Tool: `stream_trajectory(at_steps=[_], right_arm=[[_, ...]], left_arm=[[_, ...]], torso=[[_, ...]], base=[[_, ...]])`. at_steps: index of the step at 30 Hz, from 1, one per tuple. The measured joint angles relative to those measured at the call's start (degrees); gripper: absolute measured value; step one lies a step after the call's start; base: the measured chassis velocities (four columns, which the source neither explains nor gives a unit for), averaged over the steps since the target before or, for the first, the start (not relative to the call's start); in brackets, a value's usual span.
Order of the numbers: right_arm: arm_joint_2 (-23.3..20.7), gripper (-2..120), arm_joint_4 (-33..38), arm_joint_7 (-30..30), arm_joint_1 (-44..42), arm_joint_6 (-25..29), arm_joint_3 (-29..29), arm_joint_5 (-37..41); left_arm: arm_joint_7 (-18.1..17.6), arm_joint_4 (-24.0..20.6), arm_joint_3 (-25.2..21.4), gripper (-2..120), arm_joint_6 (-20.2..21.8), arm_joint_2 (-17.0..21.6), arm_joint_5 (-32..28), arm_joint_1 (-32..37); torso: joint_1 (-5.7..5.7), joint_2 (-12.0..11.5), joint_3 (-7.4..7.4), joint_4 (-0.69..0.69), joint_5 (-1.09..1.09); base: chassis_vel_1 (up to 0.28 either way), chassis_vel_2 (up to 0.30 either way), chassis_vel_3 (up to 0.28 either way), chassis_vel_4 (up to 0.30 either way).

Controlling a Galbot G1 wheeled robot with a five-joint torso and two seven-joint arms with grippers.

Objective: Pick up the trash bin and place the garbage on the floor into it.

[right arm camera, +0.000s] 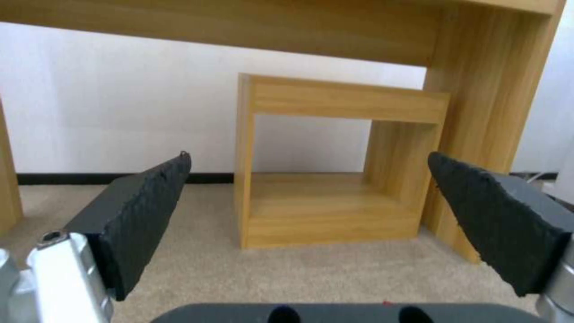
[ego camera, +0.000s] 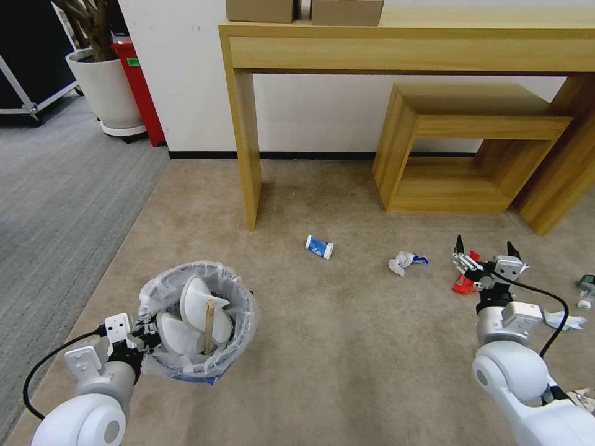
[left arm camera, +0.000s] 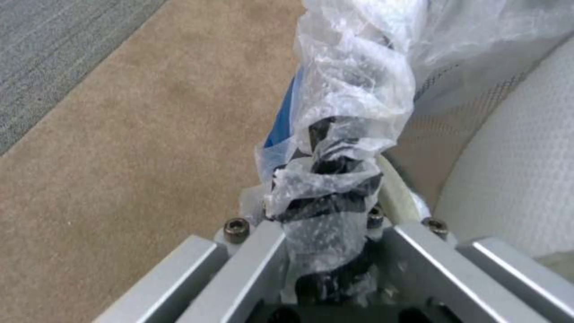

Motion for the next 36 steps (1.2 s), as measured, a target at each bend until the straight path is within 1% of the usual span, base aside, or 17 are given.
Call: stream_trajectory(at_steps=[2,6,13,26,34,36], right_arm=[[1.0,100,0.4,-0.2,-0.2,0.2,-0.5,-1.7],[1.6,100,0.5,-0.4,-0.2,0.4,-1.0,-2.2],[2.9,100,-0.3,-2.4,-0.4,1.9,-1.6,-3.7],[4.5,100,0.4,-2.6,-2.9,2.1,-3.1,-5.6],[5.6,100,0.0,-2.7,-2.9,2.3,-3.5,-6.8],[5.5,100,0.0,-2.7,-3.0,2.3,-3.5,-6.9]], left_arm=[[0.7,0.8,0.0,0,-1.6,-0.4,1.1,-0.4],[1.0,0.9,0.0,0,-1.9,-0.8,1.3,-0.6],[2.1,1.2,-0.4,0,-2.6,-1.9,2.0,-0.5],[2.4,1.5,-0.5,0,-3.4,-2.5,2.3,-0.5],[2.5,2.4,0.1,0,-3.7,-1.8,1.8,-1.1],[1.5,2.5,0.3,0,-3.5,-1.5,1.3,-1.3]], torso=[[0.00,0.0,0.00,0.00,-0.01],[0.00,0.0,0.00,0.00,0.01],[0.00,0.0,0.00,0.00,0.00],[0.00,0.0,0.00,0.00,0.00],[0.00,0.0,0.00,0.00,0.00],[0.00,0.0,0.00,0.00,0.00]], base=[[0.000,0.000,0.000,0.000],[0.000,0.000,0.000,0.000],[0.000,0.000,0.000,0.000],[0.000,0.000,0.000,0.000],[0.000,0.000,0.000,0.000],[0.000,0.000,0.000,0.000]])
